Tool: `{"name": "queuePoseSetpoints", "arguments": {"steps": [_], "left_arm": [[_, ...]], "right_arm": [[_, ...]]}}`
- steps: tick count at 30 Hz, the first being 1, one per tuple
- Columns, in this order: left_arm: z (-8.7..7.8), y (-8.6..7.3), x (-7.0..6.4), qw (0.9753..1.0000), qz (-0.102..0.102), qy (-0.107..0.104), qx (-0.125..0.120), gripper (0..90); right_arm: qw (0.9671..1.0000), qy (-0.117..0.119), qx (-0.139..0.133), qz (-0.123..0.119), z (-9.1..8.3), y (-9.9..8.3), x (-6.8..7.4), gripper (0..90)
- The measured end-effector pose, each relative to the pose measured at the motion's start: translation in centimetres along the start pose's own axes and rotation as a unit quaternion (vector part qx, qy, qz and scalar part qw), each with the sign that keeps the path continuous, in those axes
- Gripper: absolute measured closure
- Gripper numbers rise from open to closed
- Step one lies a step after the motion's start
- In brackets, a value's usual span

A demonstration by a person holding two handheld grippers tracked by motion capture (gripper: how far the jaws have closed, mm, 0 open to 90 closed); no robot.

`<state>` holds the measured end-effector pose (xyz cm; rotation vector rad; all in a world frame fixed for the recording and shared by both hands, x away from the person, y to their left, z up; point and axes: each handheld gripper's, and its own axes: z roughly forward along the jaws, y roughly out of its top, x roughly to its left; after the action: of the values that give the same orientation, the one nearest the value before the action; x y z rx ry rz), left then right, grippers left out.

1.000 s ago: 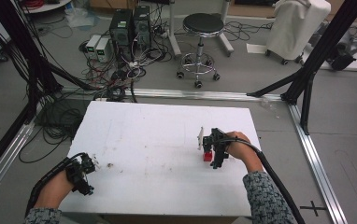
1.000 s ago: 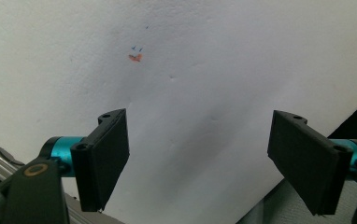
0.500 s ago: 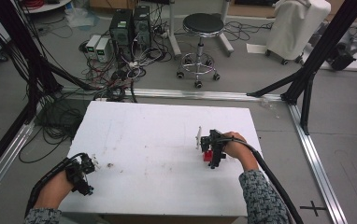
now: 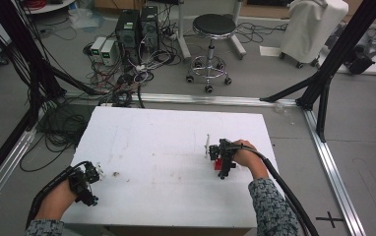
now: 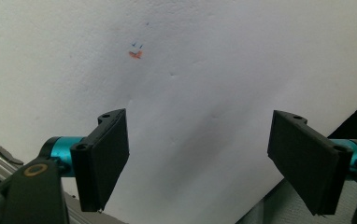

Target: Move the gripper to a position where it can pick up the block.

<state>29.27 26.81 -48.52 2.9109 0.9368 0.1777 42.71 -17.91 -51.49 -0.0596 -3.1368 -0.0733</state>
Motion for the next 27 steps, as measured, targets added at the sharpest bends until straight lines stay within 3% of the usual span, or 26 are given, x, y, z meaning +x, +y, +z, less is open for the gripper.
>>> {"name": "queuePoseSetpoints", "arguments": {"steps": [3,5,7,8,9,11,12,13,16,27], "left_arm": [[0.0,0.0,0.0,1.0000,-0.001,0.000,-0.002,20.9],[-0.1,0.0,0.0,1.0000,-0.002,-0.001,-0.003,21.0],[-0.1,-0.1,0.0,1.0000,-0.001,0.000,-0.003,21.0],[-0.1,-0.1,0.0,1.0000,-0.001,0.000,-0.003,21.0],[-0.1,-0.1,0.0,1.0000,0.001,0.002,-0.002,21.0],[-0.1,-0.2,0.1,1.0000,0.000,0.000,-0.003,20.9],[0.0,-0.2,0.1,1.0000,-0.001,-0.001,-0.003,20.9],[0.0,-0.2,0.1,1.0000,-0.001,-0.001,-0.003,20.9],[0.0,-0.2,0.1,1.0000,-0.002,0.001,-0.002,21.0],[0.1,-0.1,0.1,1.0000,-0.001,0.000,0.001,20.9]], "right_arm": [[1.0000,0.004,0.007,-0.001,0.1,0.2,0.0,1.2],[0.9997,-0.002,0.007,-0.024,0.2,0.4,-0.2,1.2],[0.9998,0.016,-0.010,0.003,-0.1,0.5,-0.2,1.2],[0.9984,0.028,-0.047,0.017,-0.1,0.3,-0.2,1.2],[0.9978,0.034,-0.049,0.029,-0.1,0.0,-0.3,1.2],[0.9999,-0.007,0.012,0.010,0.1,-0.4,-0.3,1.2],[0.9997,-0.003,0.021,0.013,0.2,-0.7,-0.2,1.2],[0.9997,0.009,0.012,0.018,0.2,-1.0,-0.2,1.2],[0.9996,0.010,-0.010,0.023,0.0,-1.3,-0.2,1.2],[0.9997,0.010,-0.017,0.014,0.4,-0.7,-0.2,1.2]]}}
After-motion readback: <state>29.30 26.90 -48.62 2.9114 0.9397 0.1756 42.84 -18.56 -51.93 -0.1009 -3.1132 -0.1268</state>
